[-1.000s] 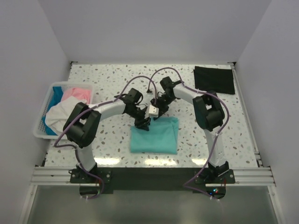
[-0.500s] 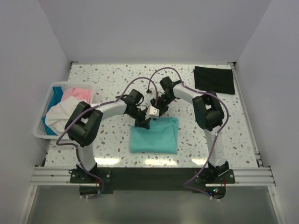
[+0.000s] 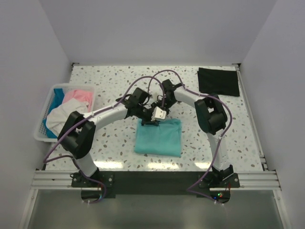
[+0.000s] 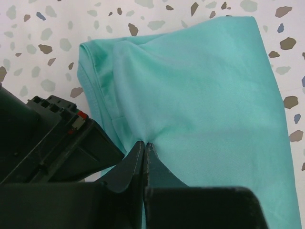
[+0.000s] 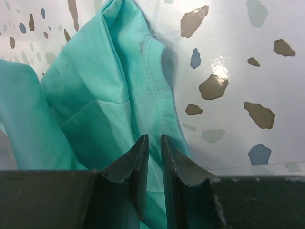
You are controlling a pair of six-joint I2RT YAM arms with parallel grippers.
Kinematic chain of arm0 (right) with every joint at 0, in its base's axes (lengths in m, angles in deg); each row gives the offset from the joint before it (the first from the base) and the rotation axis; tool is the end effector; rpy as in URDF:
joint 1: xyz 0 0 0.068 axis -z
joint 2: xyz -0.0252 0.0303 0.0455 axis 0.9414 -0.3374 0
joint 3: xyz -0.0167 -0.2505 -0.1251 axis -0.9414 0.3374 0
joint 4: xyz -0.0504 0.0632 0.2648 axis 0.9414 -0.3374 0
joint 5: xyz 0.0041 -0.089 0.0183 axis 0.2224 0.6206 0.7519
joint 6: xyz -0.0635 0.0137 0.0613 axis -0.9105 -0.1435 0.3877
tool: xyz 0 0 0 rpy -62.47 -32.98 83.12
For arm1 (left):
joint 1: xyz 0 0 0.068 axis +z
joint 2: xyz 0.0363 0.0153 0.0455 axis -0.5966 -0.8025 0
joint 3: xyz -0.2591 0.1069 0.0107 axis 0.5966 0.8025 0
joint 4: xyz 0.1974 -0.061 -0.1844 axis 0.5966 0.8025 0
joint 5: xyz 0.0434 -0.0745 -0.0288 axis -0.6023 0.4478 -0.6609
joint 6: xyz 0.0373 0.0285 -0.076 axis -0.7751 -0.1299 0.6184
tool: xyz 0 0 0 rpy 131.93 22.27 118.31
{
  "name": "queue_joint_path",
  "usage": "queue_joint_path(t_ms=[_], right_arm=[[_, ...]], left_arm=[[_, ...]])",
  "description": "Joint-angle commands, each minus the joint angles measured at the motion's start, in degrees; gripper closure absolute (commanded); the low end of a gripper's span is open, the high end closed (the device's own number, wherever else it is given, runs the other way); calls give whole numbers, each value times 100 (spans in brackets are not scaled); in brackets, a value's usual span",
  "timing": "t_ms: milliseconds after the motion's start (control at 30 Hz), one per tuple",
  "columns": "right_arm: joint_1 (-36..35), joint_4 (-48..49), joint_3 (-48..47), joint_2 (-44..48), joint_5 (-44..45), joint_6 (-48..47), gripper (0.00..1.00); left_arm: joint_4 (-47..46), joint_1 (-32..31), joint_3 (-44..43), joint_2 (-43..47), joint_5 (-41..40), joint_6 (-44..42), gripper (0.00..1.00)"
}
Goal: Fold and stack the t-shirts
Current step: Fold the tshirt
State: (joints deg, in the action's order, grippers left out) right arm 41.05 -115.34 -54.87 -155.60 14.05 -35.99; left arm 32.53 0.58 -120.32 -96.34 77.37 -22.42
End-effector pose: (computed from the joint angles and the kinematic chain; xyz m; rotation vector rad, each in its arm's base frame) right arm 0.3854 0.2743 0.1044 -1.2203 2.5369 1.0482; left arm 0.2797 -0.2704 0.1818 1.8234 1.5284 -0.8303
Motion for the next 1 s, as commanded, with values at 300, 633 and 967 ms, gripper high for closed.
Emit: queue_joint_path(t_ms=[300, 633, 967], right_arm=[[-91, -38, 148, -238, 20, -454, 79], [-91, -99, 131, -291, -51, -507, 79], [-100, -249, -71, -352, -68, -533, 76]], left_arm=[[-864, 72, -109, 263, -207, -366, 100], [-1401, 301, 129, 325, -356, -489, 100], [-1743, 318, 638, 447, -602, -823, 100]])
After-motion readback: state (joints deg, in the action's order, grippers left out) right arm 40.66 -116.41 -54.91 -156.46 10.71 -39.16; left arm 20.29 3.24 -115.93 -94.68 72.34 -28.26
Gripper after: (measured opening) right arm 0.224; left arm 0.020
